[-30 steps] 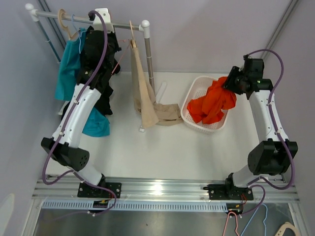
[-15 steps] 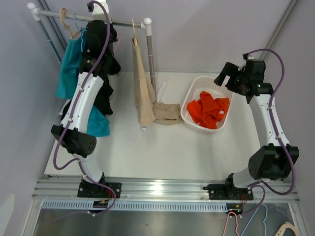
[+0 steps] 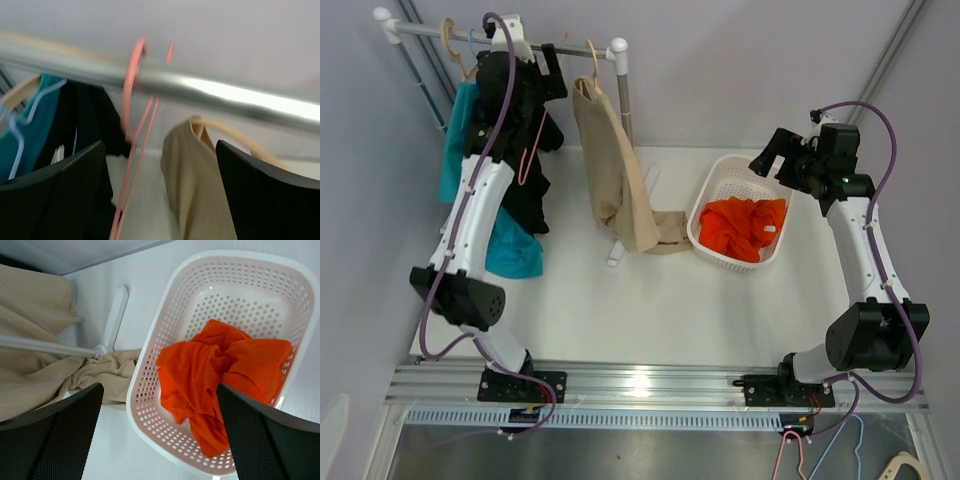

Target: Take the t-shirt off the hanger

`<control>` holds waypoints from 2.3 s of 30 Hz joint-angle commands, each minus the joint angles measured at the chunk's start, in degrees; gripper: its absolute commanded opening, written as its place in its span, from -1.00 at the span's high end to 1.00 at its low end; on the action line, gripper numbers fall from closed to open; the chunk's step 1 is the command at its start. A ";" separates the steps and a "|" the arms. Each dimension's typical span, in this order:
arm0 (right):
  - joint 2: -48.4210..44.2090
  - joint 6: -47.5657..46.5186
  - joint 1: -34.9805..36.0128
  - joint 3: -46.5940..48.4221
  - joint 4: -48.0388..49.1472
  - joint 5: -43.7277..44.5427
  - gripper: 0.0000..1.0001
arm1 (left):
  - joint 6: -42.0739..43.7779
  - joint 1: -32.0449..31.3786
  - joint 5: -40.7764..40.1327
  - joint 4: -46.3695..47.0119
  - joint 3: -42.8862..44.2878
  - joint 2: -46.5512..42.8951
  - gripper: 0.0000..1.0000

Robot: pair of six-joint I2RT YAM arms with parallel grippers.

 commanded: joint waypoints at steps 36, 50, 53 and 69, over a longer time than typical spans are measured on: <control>-1.99 -1.19 2.82 -0.36 0.92 -1.02 -0.99 | -5.09 -20.99 -22.84 -8.23 11.34 3.70 -0.85; -1.81 -0.93 2.73 -0.44 1.27 -2.25 -0.99 | -12.55 -16.34 -18.72 -12.09 12.66 6.60 -0.57; -1.90 -0.84 2.73 -0.53 1.36 -2.34 -0.99 | -13.27 -15.28 -18.01 -13.06 12.75 7.31 -0.41; -1.81 -1.01 2.73 -0.71 1.19 -2.86 -0.99 | -15.64 -12.29 -13.26 -14.64 15.56 7.84 0.92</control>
